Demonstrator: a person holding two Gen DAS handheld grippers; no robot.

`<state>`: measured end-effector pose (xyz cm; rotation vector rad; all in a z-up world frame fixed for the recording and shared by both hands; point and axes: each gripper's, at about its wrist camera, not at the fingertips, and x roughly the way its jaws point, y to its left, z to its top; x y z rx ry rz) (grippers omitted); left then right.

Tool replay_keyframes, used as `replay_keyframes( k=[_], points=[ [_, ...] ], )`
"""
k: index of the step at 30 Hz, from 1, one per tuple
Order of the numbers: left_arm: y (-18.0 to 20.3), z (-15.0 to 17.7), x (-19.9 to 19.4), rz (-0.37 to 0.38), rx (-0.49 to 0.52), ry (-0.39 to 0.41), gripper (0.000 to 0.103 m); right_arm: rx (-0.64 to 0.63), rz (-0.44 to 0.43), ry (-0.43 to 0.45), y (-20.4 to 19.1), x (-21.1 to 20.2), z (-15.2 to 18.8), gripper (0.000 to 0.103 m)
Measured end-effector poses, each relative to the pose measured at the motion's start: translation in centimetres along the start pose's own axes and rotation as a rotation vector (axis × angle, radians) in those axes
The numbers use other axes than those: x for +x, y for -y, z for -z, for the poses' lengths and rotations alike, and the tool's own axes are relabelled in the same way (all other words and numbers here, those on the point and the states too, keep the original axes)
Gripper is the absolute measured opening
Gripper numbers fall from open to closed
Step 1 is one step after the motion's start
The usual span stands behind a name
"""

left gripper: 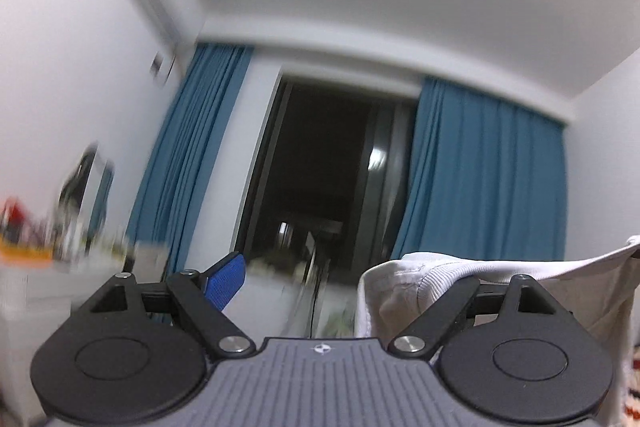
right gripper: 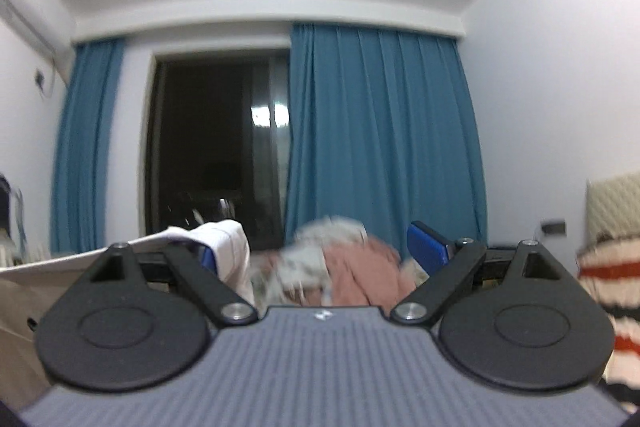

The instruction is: Fold clothes

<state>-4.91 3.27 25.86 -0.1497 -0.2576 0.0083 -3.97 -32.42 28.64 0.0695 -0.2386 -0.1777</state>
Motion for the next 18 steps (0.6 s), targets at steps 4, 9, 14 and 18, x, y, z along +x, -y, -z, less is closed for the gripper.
replay_keyframes(
  k=[4, 9, 14, 18],
  points=[
    [1.9, -9.3, -0.5, 0.031, 0.028, 0.087, 0.09, 0.018, -0.039, 0.09, 0.8, -0.6, -8.8, 0.091],
    [4.5, -17.5, 0.6, 0.082, 0.049, 0.094, 0.095, 0.039, -0.095, 0.141, 2.4, -0.4, -16.4, 0.091],
    [6.6, -17.5, 3.1, 0.133, 0.091, 0.042, 0.097, 0.012, -0.108, 0.091, 4.1, 2.1, -16.1, 0.091],
    [7.0, -10.9, 7.6, 0.154, 0.094, -0.064, 0.098, -0.032, -0.102, -0.002, 5.0, 5.6, -10.7, 0.091]
  ],
)
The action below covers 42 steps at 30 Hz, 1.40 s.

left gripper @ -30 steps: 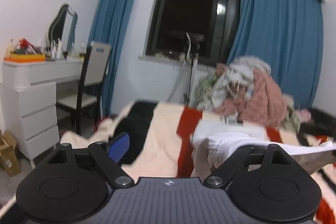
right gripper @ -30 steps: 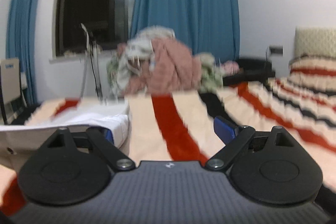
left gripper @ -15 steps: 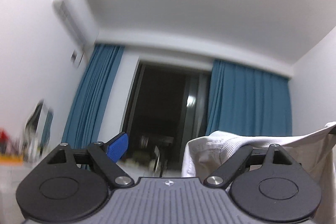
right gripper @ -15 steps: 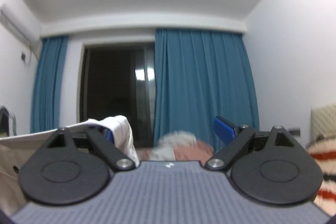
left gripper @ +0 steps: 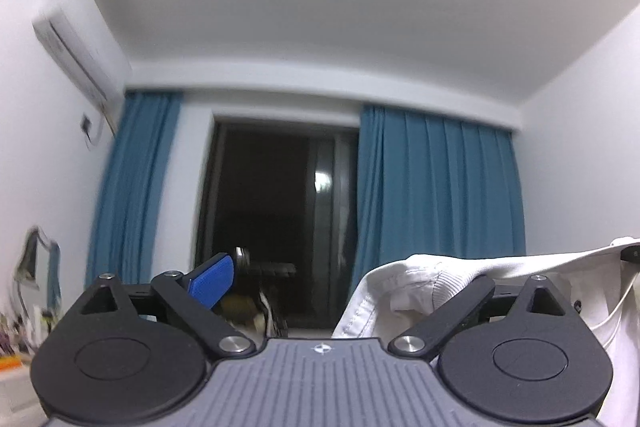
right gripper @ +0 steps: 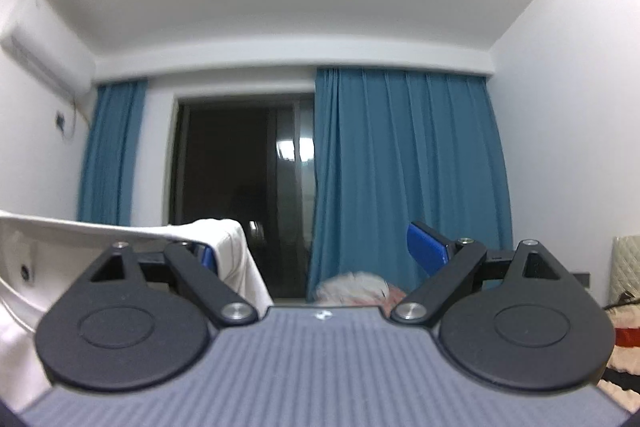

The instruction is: Fold clothes

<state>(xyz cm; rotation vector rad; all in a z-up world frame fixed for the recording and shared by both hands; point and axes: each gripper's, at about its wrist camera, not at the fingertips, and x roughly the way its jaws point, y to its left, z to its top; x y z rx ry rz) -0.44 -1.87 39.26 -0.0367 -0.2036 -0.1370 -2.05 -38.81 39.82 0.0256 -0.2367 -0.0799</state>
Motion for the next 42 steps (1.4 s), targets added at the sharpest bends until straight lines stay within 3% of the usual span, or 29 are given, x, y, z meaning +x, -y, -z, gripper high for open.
replay_keyframes(
  k=[6, 15, 20, 23, 25, 27, 30, 31, 34, 37, 42],
  points=[
    [-1.1, 12.9, 11.9, 0.003, -0.037, -0.178, 0.098, 0.015, 0.043, -0.197, 0.3, 9.3, 11.4, 0.091],
    [-2.1, 31.3, 33.2, -0.038, -0.029, -0.358, 0.099, 0.094, 0.157, -0.342, -0.1, 28.5, 30.1, 0.091],
    [-4.1, 46.2, 43.5, -0.081, -0.047, -0.586, 0.099, 0.068, 0.181, -0.512, -0.4, 35.7, 42.7, 0.091],
    [-5.7, 55.5, 47.5, -0.082, -0.037, -0.754, 0.098, 0.049, 0.15, -0.669, -0.5, 38.5, 49.6, 0.091],
    [-7.5, 60.6, 51.0, -0.012, -0.022, -0.919, 0.097, 0.039, 0.118, -0.8, -0.5, 40.3, 53.6, 0.091],
    [-7.4, 64.3, 52.3, 0.084, 0.023, -1.04, 0.084, -0.015, 0.079, -0.958, -1.0, 41.6, 56.6, 0.091],
    [-6.7, 65.7, 53.2, 0.168, 0.059, -1.18, 0.097, -0.077, -0.032, -1.137, -2.2, 42.5, 59.3, 0.091],
    [-6.6, 65.8, 53.5, 0.202, 0.053, -1.231, 0.096, -0.082, -0.072, -1.153, -2.8, 42.3, 59.3, 0.091],
    [-5.9, 63.7, 52.3, 0.215, 0.097, -1.228, 0.097, -0.027, -0.151, -1.133, -3.8, 41.3, 57.8, 0.091],
    [-5.0, 58.4, 50.0, 0.214, 0.107, -1.126, 0.098, 0.083, -0.174, -1.048, -3.6, 38.9, 54.2, 0.091],
    [-3.4, 50.3, 43.5, 0.182, 0.09, -0.929, 0.102, 0.079, -0.12, -0.855, -3.6, 32.8, 48.3, 0.091]
  ],
)
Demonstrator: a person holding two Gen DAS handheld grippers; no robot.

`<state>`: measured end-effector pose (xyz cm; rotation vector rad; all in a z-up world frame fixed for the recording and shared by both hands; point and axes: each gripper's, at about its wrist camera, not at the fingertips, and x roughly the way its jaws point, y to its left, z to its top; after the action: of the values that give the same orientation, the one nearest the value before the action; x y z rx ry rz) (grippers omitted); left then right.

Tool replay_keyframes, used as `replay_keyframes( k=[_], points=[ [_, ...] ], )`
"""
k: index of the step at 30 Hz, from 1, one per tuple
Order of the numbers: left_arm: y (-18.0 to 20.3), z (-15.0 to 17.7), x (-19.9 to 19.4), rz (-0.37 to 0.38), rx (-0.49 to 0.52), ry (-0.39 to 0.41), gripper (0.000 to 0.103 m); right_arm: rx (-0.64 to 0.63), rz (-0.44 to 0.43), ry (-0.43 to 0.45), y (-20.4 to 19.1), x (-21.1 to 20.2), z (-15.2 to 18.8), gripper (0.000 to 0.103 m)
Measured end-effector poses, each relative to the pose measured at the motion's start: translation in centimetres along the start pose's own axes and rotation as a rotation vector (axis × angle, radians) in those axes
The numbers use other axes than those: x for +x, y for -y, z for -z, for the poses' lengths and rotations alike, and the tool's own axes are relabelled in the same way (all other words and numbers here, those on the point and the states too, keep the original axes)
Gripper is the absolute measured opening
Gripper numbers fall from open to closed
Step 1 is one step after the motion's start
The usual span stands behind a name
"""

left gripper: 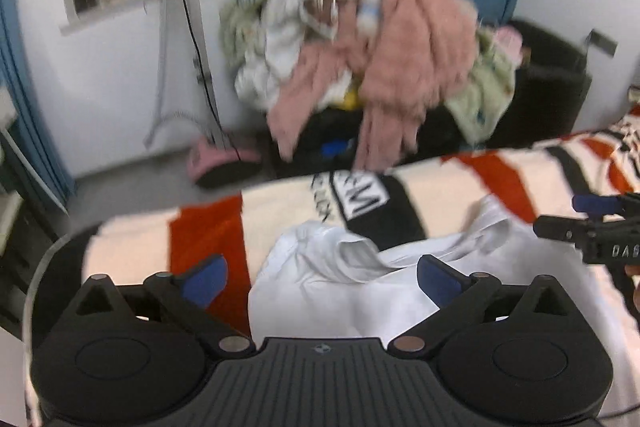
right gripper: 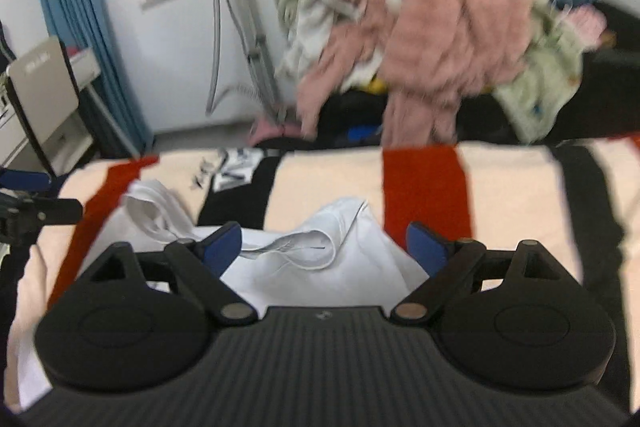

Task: Fold clothes
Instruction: 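Lower the T-shirt flat onto the bedspread with both grippers, then grasp the T-shirt hem with the left gripper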

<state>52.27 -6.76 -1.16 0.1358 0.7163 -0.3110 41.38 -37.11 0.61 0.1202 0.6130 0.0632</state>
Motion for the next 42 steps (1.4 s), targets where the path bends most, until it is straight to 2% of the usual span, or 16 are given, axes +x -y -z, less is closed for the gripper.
replay_keyframes(
  k=[4, 9, 12, 17, 21, 26, 29, 32, 36, 40, 42],
  points=[
    [1.8, 2.0, -8.9, 0.012, -0.096, 0.134, 0.102, 0.03, 0.017, 0.134, -1.3, -8.6, 2.9, 0.091],
    [4.5, 7.7, -19.5, -0.01, -0.16, 0.216, 0.102, 0.061, 0.017, 0.219, -2.9, -18.4, 7.9, 0.091],
    [5.7, 11.7, -25.1, -0.005, -0.173, 0.232, 0.102, 0.069, 0.016, 0.273, -3.7, -23.8, 10.8, 0.091],
    [6.4, 17.6, -33.1, -0.019, -0.264, 0.237, 0.102, 0.071, 0.032, 0.318, -4.7, -31.0, 14.2, 0.091],
    [6.2, 20.0, -39.0, -0.043, -0.325, 0.23, 0.102, 0.07, 0.035, 0.352, -5.4, -36.0, 15.8, 0.091],
    [5.2, 21.6, -44.9, -0.059, -0.425, 0.202, 0.101, 0.092, 0.032, 0.373, -6.9, -40.8, 16.1, 0.091],
    [4.8, 22.0, -46.8, -0.063, -0.463, 0.182, 0.1, 0.165, 0.025, 0.332, -7.3, -41.9, 15.5, 0.091],
    [4.7, 21.8, -46.8, -0.086, -0.471, 0.169, 0.1, 0.241, 0.007, 0.265, -7.6, -41.9, 14.6, 0.091],
    [4.4, 21.7, -43.3, -0.112, -0.468, 0.168, 0.097, 0.229, 0.022, 0.268, -8.8, -40.6, 15.1, 0.091],
    [2.4, 23.9, -36.8, -0.067, -0.573, 0.156, 0.09, 0.14, 0.013, 0.323, -8.8, -37.8, 16.9, 0.091],
    [1.1, 24.8, -33.5, -0.043, -0.621, 0.148, 0.085, 0.14, 0.03, 0.351, -7.7, -35.1, 18.7, 0.091]
  ],
)
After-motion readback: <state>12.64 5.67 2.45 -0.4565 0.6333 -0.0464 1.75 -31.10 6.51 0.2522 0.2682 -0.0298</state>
